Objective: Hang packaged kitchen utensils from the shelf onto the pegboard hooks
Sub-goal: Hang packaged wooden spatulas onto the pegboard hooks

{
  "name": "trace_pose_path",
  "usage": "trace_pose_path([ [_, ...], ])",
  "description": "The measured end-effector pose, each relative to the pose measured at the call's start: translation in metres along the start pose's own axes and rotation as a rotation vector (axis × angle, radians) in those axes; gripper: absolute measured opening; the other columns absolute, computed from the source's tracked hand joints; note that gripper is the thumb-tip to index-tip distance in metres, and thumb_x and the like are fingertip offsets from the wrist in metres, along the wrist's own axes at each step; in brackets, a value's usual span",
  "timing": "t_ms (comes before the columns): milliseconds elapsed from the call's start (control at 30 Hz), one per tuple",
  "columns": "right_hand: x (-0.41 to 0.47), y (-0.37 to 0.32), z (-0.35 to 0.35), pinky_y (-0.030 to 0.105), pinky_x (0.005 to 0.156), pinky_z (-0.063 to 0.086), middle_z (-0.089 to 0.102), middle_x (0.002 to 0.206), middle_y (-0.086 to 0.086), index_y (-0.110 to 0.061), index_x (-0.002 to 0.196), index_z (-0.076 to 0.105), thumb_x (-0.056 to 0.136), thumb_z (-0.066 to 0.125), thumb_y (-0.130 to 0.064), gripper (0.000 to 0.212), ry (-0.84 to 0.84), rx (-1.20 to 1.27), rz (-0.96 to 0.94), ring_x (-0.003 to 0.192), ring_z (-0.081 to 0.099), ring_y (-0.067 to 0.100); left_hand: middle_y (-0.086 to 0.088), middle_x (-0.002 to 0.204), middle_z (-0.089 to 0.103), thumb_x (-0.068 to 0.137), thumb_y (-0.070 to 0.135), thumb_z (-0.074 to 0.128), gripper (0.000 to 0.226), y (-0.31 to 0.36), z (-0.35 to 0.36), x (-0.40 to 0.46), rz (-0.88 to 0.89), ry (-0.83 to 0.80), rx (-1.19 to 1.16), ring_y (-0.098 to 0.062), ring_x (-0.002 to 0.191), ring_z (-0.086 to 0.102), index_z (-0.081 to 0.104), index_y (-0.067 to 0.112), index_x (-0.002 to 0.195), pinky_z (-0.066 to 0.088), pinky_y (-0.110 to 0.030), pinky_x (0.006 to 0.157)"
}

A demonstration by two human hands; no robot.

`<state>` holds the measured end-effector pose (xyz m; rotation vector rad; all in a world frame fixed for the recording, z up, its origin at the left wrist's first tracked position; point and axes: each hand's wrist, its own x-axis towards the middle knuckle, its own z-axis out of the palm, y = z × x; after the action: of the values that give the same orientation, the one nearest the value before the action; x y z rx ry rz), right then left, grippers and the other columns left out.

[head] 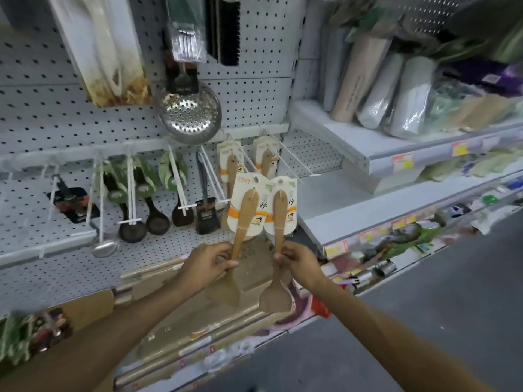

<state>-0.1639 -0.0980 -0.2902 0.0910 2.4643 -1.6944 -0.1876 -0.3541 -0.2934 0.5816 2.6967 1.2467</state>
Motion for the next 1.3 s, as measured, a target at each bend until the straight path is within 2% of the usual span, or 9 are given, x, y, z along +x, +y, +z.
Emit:
trace_pose_path([
  [100,0.011,0.013,-0.016,0.012,0.064,0.045,0.07,0.071,-0.01,-0.025,0.076,0.064,0.093,0.062,-0.007,0.026,-0.046,0.005,-0.029,0.067,0.063,0.0,0.019,0.085,0.075,0.084,0.026,0.079,0.011,0.007,0.013,0.003,-0.047,0.042,-0.046,0.006,0.081,0.069,0.071,0.034,0.087,0.055,-0.022,0.075],
  [233,0.021,0.038,-0.032,0.022,0.067,0.051,0.071,0.079,0.004,-0.022,0.082,0.064,0.096,0.062,-0.016,0.015,-0.066,0.008,-0.073,0.074,0.066,0.013,0.021,0.087,0.074,0.084,0.031,0.078,0.018,0.013,0.025,0.002,-0.061,0.038,-0.033,0.004,0.082,0.069,0.067,0.046,0.086,0.057,-0.027,0.077],
  [333,0.029,0.05,-0.04,0.032,0.069,0.056,0.072,0.078,-0.002,-0.026,0.082,0.066,0.096,0.06,-0.012,0.021,-0.047,0.045,-0.037,0.078,0.068,0.018,0.021,0.09,0.074,0.084,0.032,0.077,0.018,0.016,0.032,0.005,-0.084,0.048,-0.022,0.004,0.083,0.069,0.069,0.046,0.09,0.058,-0.03,0.078],
  [500,0.047,0.062,-0.049,0.024,0.059,0.051,0.07,0.079,0.009,-0.015,0.08,0.062,0.096,0.057,-0.005,0.019,-0.074,0.125,0.035,0.07,0.067,0.017,0.02,0.089,0.075,0.085,0.029,0.078,0.01,0.019,0.041,0.012,-0.113,0.068,-0.029,0.004,0.083,0.07,0.075,0.031,0.094,0.059,-0.033,0.08],
  [667,0.066,0.069,-0.051,0.021,0.057,0.05,0.067,0.074,0.008,-0.01,0.08,0.06,0.096,0.056,-0.001,0.019,-0.112,0.177,0.054,0.067,0.064,0.017,0.018,0.088,0.075,0.086,0.031,0.076,0.008,0.022,0.041,0.021,-0.137,0.068,-0.005,0.003,0.082,0.07,0.073,0.028,0.093,0.058,-0.032,0.08],
  [800,0.079,0.076,-0.051,0.026,0.065,0.051,0.069,0.079,0.005,-0.017,0.085,0.065,0.096,0.056,-0.002,0.021,-0.154,0.196,0.061,0.077,0.063,0.022,0.018,0.086,0.075,0.086,0.031,0.077,0.007,0.027,0.043,0.026,-0.157,0.093,-0.01,0.004,0.081,0.07,0.074,0.028,0.091,0.057,-0.026,0.077],
  [1000,0.094,0.086,-0.052,0.031,0.069,0.052,0.07,0.076,-0.002,-0.015,0.086,0.065,0.095,0.054,0.003,0.023,-0.184,0.248,0.121,0.083,0.064,0.027,0.021,0.088,0.075,0.086,0.03,0.076,0.01,0.026,0.05,0.029,-0.155,0.075,-0.037,0.004,0.084,0.07,0.075,0.029,0.096,0.059,-0.03,0.081],
  [1100,0.105,0.081,-0.054,0.031,0.068,0.053,0.068,0.076,0.004,-0.01,0.085,0.064,0.095,0.054,0.003,0.02,-0.177,0.256,0.121,0.08,0.062,0.028,0.02,0.091,0.075,0.086,0.03,0.076,0.01,0.027,0.052,0.03,-0.141,0.077,-0.043,0.002,0.087,0.07,0.075,0.03,0.096,0.059,-0.032,0.081],
  [1300,0.136,0.062,-0.055,0.047,0.073,0.05,0.069,0.08,0.015,-0.015,0.079,0.069,0.086,0.069,-0.029,0.015,-0.152,0.268,0.114,0.078,0.063,0.032,0.017,0.09,0.075,0.087,0.03,0.075,0.006,0.024,0.055,0.03,-0.129,0.094,-0.043,0.0,0.085,0.071,0.072,0.027,0.09,0.059,-0.035,0.078],
])
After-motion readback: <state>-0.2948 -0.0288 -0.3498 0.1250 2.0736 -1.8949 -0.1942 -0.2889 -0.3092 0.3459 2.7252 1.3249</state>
